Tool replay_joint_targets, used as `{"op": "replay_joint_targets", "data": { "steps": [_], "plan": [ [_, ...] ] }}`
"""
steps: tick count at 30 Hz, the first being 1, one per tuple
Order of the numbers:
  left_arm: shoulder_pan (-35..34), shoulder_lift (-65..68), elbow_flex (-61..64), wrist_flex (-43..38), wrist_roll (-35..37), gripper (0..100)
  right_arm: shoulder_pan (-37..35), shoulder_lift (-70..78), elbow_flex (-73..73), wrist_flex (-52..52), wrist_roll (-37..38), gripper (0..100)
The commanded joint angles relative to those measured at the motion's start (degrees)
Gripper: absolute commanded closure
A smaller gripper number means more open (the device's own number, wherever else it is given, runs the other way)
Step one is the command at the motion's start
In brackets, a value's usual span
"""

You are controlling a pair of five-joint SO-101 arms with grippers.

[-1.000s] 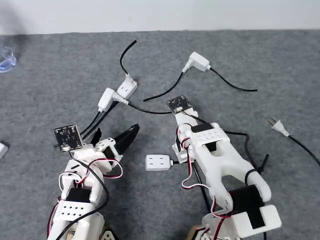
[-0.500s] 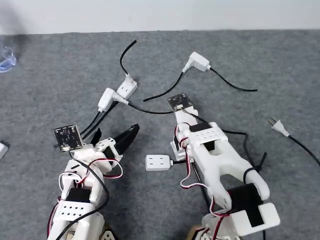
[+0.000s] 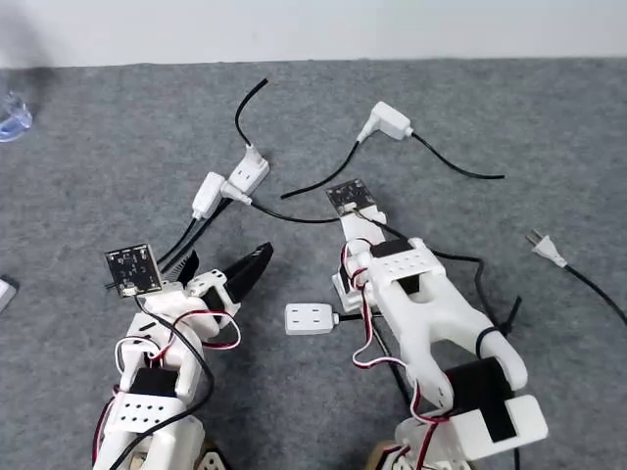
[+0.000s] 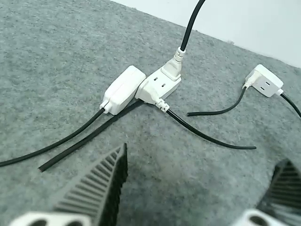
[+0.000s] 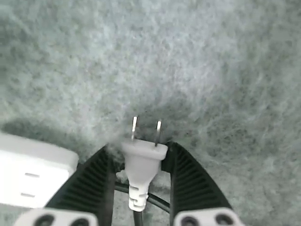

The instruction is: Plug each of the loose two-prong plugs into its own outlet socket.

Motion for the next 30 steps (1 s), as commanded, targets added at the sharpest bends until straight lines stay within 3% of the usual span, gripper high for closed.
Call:
{"op": "replay_joint_targets", "data": {
  "steps": [1,8,11,18,25,30],
  "plan": [
    [0.0,-0.53,-0.48,0.26,-0.44,56,-0.75,-0.66,-7.38,4.26,16.53,99.1],
    [0.0,-0.53,-0.48,0.26,-0.44,56,6.55,-0.66,-15.21,10.59,57.58,99.1],
    [0.0,-0.53,-0.48,0.26,-0.44,56,7.6,0.4,-14.15,9.1,68.75,99.1],
    [0.09,-0.53,-0.48,0.26,-0.44,56,7.87,6.9,-13.54,5.41,65.23,98.4],
    [0.09,-0.53,-0.48,0.26,-0.44,56,8.04,8.84,-13.36,5.93,61.71,73.4],
    [0.09,-0.53,-0.48,0.26,-0.44,56,8.04,8.75,-13.63,7.52,61.71,76.7]
  ]
}}
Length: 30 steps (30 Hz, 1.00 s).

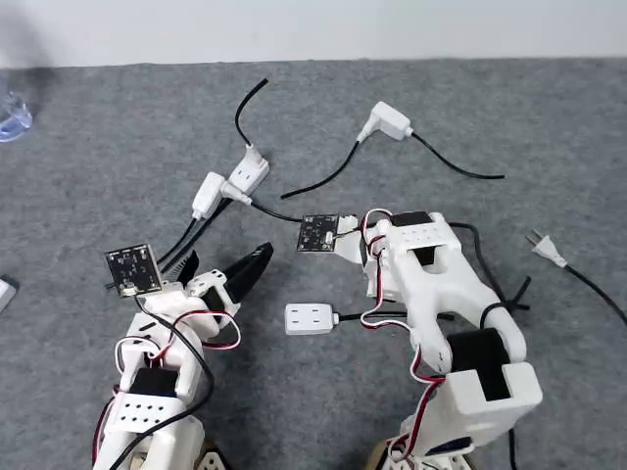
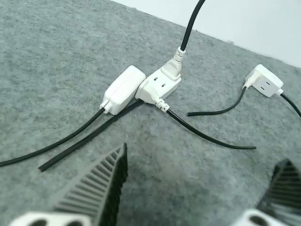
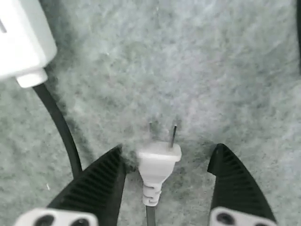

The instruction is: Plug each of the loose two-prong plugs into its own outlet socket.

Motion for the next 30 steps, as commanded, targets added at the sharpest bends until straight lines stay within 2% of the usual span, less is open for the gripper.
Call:
{"op": "replay_joint_targets", "data": {
  "steps": [1,9,11,17,22,30],
  "plan": [
    [0.09,-0.53,-0.48,0.26,-0.44,56,0.75,-0.31,-1.93,1.1,-0.7,77.2],
    [0.09,-0.53,-0.48,0.26,-0.44,56,3.65,0.31,-1.85,0.57,-0.53,77.5],
    [0.09,-0.53,-0.48,0.26,-0.44,56,3.74,0.4,-1.32,0.57,1.41,77.7],
    [0.09,-0.53,-0.48,0.26,-0.44,56,2.59,0.4,-0.18,0.48,3.6,86.2],
    [0.09,-0.53,-0.48,0.26,-0.44,56,1.71,0.4,-0.09,0.57,3.52,80.4],
    [0.09,-0.53,-0.48,0.26,-0.44,56,1.19,0.4,-0.26,0.48,3.43,83.4]
  ]
}}
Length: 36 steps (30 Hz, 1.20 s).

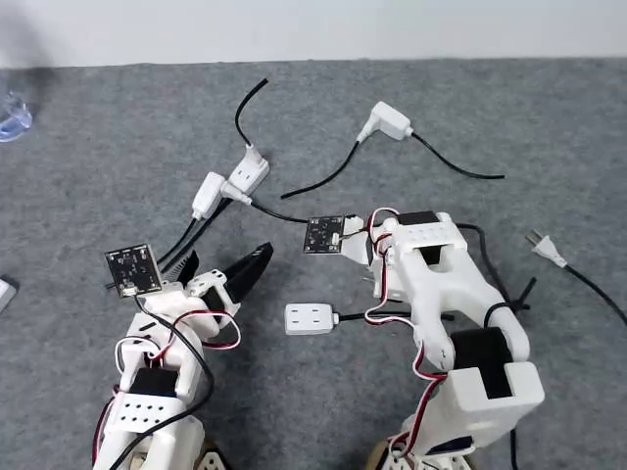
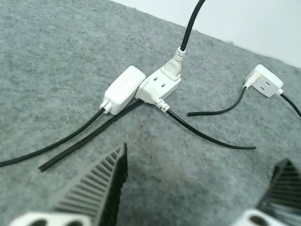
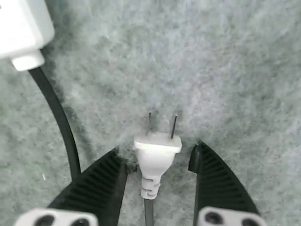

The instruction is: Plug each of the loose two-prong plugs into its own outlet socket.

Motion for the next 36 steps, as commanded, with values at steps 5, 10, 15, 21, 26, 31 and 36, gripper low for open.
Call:
{"op": "replay_joint_targets", "data": {
  "steps": [5,10,15,21,26,31,36],
  "plan": [
    [0.09,-0.53,-0.48,0.26,-0.44,56,-0.48,-0.22,0.0,-3.65,-5.19,99.8],
    [0.09,-0.53,-0.48,0.26,-0.44,56,-0.66,-0.57,0.09,-4.18,-7.56,98.8],
    [4.31,-0.09,-0.48,0.44,-0.26,56,-1.8,-6.29,-0.97,1.8,-7.38,99.1],
    [16.44,-0.44,-0.48,-0.09,-0.18,56,-6.9,-25.27,-1.05,13.85,-7.74,99.1],
    [19.08,-0.44,-0.48,-3.52,2.2,56,-12.62,-40.48,-0.88,21.05,-11.43,99.1],
    [19.08,-0.44,-0.48,-3.69,3.08,56,-18.33,-45.32,-1.05,23.52,-13.54,99.1],
    [18.99,-0.44,-0.48,-3.69,3.08,56,-20.26,-43.56,-1.14,23.08,-15.74,99.1]
  ]
}}
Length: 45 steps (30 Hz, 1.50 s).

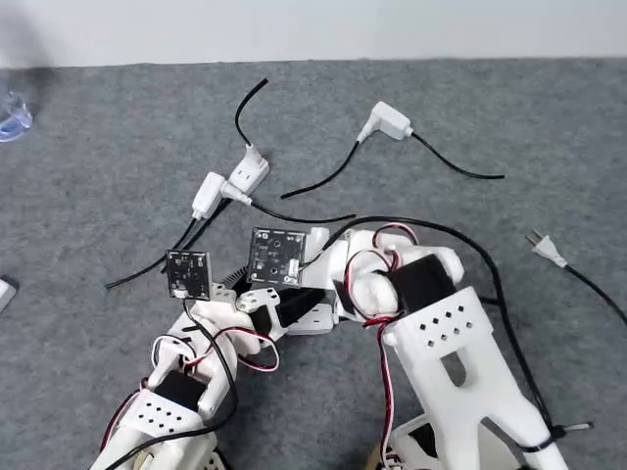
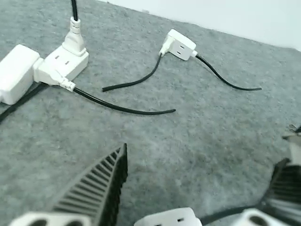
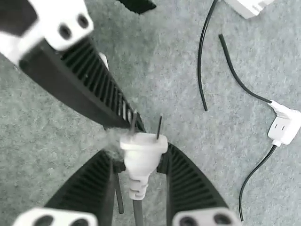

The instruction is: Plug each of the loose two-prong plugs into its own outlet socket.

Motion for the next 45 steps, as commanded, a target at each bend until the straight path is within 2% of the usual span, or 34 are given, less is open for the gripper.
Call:
{"op": "replay_joint_targets", "data": {
  "steps": [1,9,12,15,20,27,45],
  "plan": [
    [0.35,-0.53,-0.48,-1.49,0.7,56,-1.27,0.31,-1.32,0.04,-1.05,99.1],
    [-3.08,-0.62,-0.66,-2.02,0.7,56,9.63,3.82,-1.05,-6.64,1.93,99.1],
    [-2.99,-0.62,-0.75,-3.34,0.79,56,10.77,7.25,-1.05,-6.73,2.81,99.1],
    [-2.55,-0.62,-0.66,-3.34,0.79,56,10.07,11.03,-1.05,-6.81,2.55,99.1],
    [-2.55,-0.62,-0.66,-3.34,0.79,56,4.35,14.11,-1.32,-6.81,0.26,99.1],
    [-2.73,-0.62,-0.66,-3.16,0.79,56,-0.92,7.52,-1.41,-7.87,-3.16,99.1],
    [-2.81,-0.53,-0.66,-3.08,0.79,56,-1.1,-5.41,-1.23,0.4,-3.87,99.1]
  ]
}}
